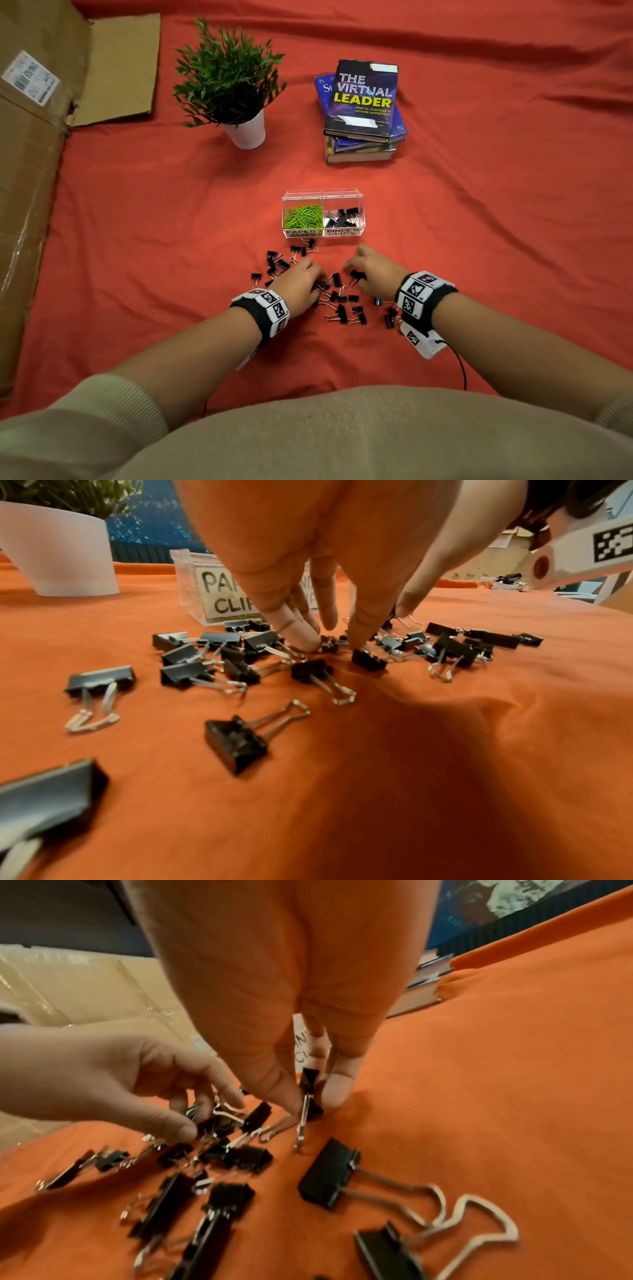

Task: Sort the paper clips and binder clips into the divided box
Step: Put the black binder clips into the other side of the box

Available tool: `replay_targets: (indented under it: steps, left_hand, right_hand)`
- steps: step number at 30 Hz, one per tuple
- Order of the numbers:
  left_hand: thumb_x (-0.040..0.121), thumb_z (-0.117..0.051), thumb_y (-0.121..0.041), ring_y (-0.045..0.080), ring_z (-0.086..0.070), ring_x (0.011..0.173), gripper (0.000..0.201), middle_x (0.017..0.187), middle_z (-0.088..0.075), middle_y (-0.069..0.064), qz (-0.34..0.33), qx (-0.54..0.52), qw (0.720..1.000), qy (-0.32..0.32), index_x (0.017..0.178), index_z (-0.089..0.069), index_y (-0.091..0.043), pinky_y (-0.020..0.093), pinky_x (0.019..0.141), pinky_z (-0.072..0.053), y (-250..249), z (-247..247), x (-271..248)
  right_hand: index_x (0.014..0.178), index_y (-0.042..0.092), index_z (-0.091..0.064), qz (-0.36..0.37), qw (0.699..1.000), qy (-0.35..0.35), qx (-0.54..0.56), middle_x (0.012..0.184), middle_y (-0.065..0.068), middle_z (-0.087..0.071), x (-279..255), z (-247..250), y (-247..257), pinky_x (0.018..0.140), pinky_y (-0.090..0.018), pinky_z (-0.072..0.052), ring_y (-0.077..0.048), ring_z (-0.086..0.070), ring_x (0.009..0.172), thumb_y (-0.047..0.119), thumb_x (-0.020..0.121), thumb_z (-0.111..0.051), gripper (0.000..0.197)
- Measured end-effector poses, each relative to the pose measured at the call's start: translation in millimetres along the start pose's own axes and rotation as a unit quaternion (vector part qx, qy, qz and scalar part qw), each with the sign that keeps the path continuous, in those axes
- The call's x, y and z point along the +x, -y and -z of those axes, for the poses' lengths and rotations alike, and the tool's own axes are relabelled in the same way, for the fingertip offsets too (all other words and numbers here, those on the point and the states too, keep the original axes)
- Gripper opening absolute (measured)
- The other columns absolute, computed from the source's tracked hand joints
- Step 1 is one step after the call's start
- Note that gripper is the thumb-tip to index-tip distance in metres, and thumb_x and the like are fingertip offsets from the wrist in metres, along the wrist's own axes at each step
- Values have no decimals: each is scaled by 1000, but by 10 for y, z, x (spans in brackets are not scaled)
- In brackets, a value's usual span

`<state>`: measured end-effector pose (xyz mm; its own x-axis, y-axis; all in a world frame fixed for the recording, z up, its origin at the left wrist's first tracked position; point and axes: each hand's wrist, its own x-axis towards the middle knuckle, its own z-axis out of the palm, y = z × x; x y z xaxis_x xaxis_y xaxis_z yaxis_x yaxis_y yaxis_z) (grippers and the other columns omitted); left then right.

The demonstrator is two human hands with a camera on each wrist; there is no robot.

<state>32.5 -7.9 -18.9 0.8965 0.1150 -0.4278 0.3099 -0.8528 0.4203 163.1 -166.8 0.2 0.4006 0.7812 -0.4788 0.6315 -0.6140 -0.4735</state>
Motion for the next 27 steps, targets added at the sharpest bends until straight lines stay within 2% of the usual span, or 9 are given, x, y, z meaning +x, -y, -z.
replay_targets:
  steps: [3,5,7,10,14,17,22,25,27]
  left_hand:
    - [87,-62,-28,24,-53,111,44,119,-45,3,2,14,1000,-4,129,-51,-17,40,92,-49,-36,-42,12]
    - [88,-62,-33,22,-51,114,46,120,-44,3,8,15,1000,-8,129,-51,-17,38,92,-48,-68,-56,16]
    - [88,-62,-35,22,-50,113,45,119,-45,3,7,21,1000,-17,127,-52,-15,37,91,-48,-100,-68,22]
    - [88,-62,-36,23,-51,110,40,118,-46,4,16,21,999,-31,120,-54,-13,38,87,-49,-139,-77,33]
    - [87,-64,-31,23,-55,105,29,114,-48,4,54,-32,998,-31,109,-58,-13,37,87,-48,-145,-71,63]
    - [85,-66,-24,23,-57,99,21,111,-50,4,62,-77,995,-32,101,-59,-13,33,87,-47,-143,-72,78]
    - [84,-67,-21,21,-55,95,16,108,-51,4,72,-97,992,-33,95,-58,-12,30,86,-44,-118,-79,71]
    - [84,-67,-21,20,-53,94,16,106,-52,4,72,-108,991,-31,93,-57,-13,31,87,-43,-86,-91,59]
    - [84,-66,-20,20,-53,94,14,104,-52,4,64,-113,991,-32,90,-55,-14,30,85,-42,-70,-90,43]
  right_hand:
    - [122,9,-57,3,1000,7,-23,120,-7,-44,9,-76,2,89,-34,-49,-26,-58,98,5,82,-58,40]
    - [115,8,-59,2,1000,1,-19,118,-7,-46,3,-96,-9,86,-30,-46,-26,-57,98,4,82,-59,34]
    - [106,8,-60,-1,1000,-8,-15,112,-8,-52,-3,-100,-19,84,-31,-46,-26,-57,98,4,81,-60,25]
    - [94,9,-60,-35,999,-22,31,100,-7,-64,-34,-17,-21,75,-26,-45,-24,-61,92,5,81,-62,14]
    - [90,10,-62,-62,986,-98,122,88,-3,-65,34,343,42,67,-21,-48,-15,-60,77,5,82,-64,10]
    - [88,13,-62,-58,975,-170,134,87,-2,-65,249,638,95,64,-18,-44,-14,-59,76,7,80,-68,12]
    - [96,10,-63,-56,976,-187,100,101,-8,-66,577,786,147,72,-24,-40,-19,-58,86,12,78,-71,20]
    - [105,13,-61,-13,979,-202,10,112,-4,-57,507,722,220,91,-32,-44,-21,-48,106,19,81,-68,26]
    - [109,15,-61,37,978,-195,-61,114,-2,-56,387,572,276,97,-37,-44,-22,-44,110,18,81,-65,29]
